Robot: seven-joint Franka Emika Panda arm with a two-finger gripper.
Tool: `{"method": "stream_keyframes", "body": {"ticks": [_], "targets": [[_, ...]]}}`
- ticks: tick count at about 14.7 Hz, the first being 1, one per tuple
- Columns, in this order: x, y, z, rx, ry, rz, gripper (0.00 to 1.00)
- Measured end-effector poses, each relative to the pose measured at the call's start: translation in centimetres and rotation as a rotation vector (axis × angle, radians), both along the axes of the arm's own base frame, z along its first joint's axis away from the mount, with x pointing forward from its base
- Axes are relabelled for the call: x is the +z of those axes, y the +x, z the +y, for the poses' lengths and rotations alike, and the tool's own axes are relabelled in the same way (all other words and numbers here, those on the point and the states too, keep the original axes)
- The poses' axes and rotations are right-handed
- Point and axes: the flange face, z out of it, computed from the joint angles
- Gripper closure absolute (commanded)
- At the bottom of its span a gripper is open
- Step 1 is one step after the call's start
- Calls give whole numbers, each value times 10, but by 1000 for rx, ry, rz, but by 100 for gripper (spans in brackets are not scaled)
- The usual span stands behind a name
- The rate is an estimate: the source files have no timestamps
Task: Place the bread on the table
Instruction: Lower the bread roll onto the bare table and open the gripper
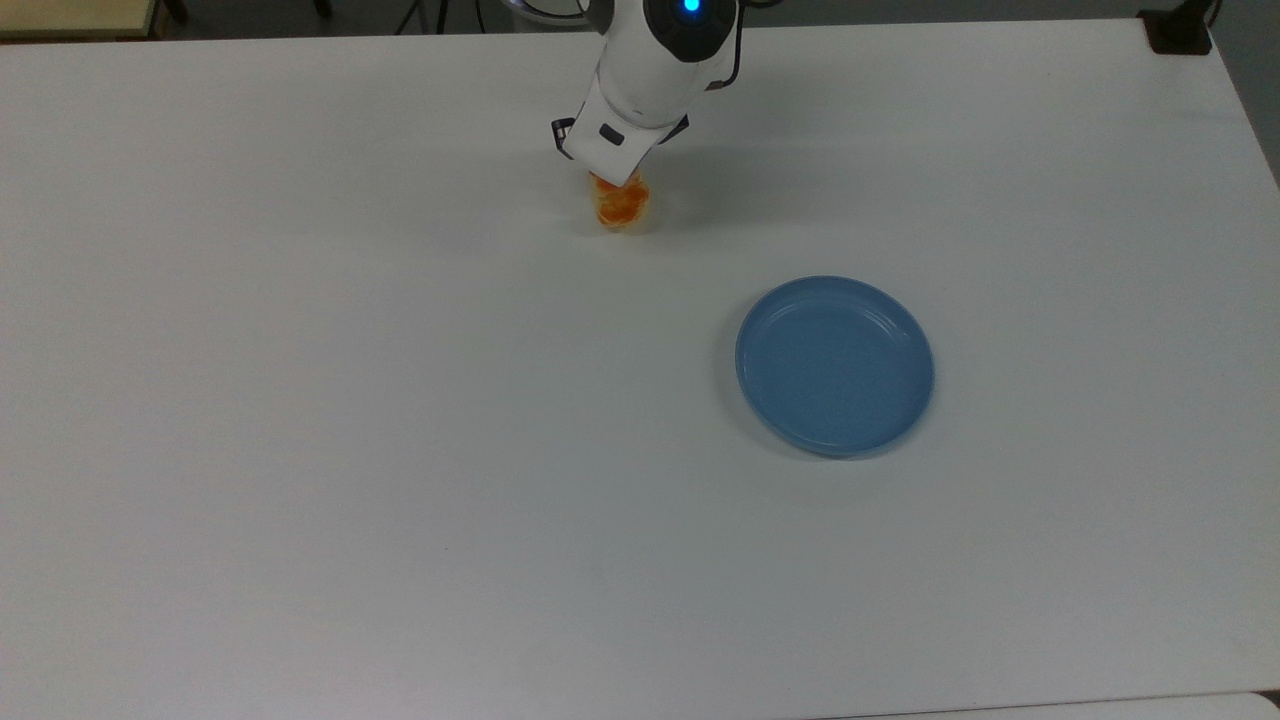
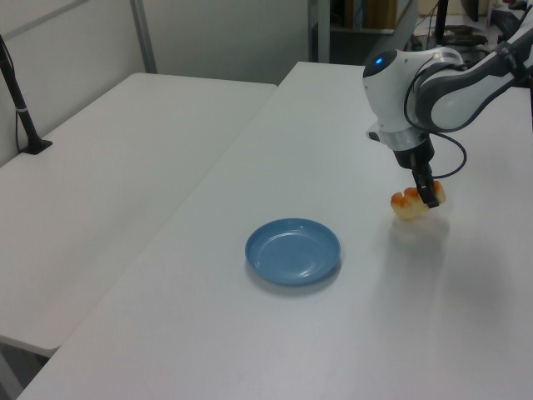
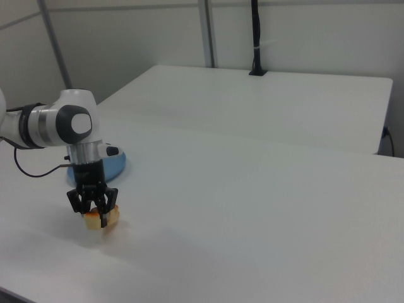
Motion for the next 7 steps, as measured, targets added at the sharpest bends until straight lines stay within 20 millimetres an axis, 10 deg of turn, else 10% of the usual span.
{"method": "stream_keyframes", "body": {"ticks": [4, 7], "targets": [[-4, -1, -5, 0, 2, 11, 0], [-5, -1, -5, 2, 2, 14, 0]]}}
